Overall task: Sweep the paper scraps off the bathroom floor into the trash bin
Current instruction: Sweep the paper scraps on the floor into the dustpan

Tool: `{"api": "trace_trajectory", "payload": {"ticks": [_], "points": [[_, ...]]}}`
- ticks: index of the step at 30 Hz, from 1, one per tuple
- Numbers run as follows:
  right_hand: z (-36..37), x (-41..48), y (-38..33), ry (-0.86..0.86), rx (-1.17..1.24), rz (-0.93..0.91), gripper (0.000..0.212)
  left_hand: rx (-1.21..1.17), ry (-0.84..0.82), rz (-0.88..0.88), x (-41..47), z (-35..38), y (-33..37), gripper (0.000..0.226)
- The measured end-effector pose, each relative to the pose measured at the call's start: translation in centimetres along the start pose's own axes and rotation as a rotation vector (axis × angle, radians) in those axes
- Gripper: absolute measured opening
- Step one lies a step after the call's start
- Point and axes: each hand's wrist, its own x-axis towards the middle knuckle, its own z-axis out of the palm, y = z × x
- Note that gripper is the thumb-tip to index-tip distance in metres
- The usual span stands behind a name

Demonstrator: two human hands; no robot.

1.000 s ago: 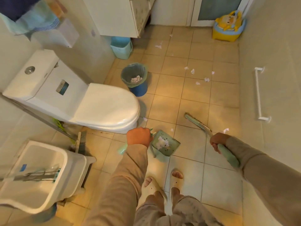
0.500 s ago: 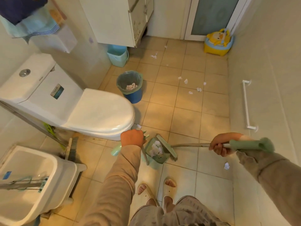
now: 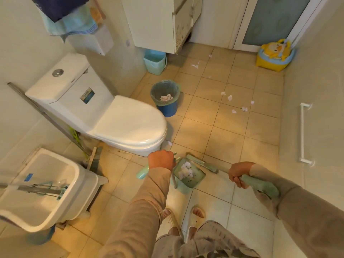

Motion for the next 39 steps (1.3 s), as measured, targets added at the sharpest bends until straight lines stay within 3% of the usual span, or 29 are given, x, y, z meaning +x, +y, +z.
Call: {"api": "trace_trajectory", "payload": {"ticks": [4,7,10,16,20,26,33,37,39], "points": [[-3.0,-0.6,-0.1,-0.194,0.097,0.175,0.062,0.011,0.021,0.005,0.8,-0.2,0.3,0.033],[-4.4,-1.4,-0.2,-0.182,0.114,0.231,0.067,0.033,0.034,0.009,1.6,-0.6,0.5,0.036],[-4.2,-1.6,-0.6,-0.131,0.070,0.229,0.056,0.037,0.025,-0.008,1.9,-0.7,0.2,0.044],[-3.6,-0.8,-4.1,-0.047,-0.064,0.159,0.026,-0.055,-0.029,-0.158,1.4,-0.5,-4.1,0.040],[-4.1,0.4,-7.4,-0.002,-0.138,0.079,0.023,-0.178,-0.075,-0.309,0.1,0.8,-7.3,0.042],[-3.8,2.8,-12.1,0.032,-0.224,0.002,0.029,-0.194,-0.118,-0.383,-1.3,2.7,-7.9,0.040],[0.1,3.7,-15.3,0.073,-0.573,-0.089,0.032,-0.196,-0.126,-0.386,-0.9,2.6,-7.3,0.038],[2.8,2.3,-15.1,0.065,-0.915,-0.058,0.020,-0.202,-0.132,-0.391,-1.0,2.8,-7.5,0.038],[3.6,1.9,-14.1,0.086,-1.018,-0.045,0.047,-0.195,-0.133,-0.390,-1.4,3.0,-7.6,0.038]]}}
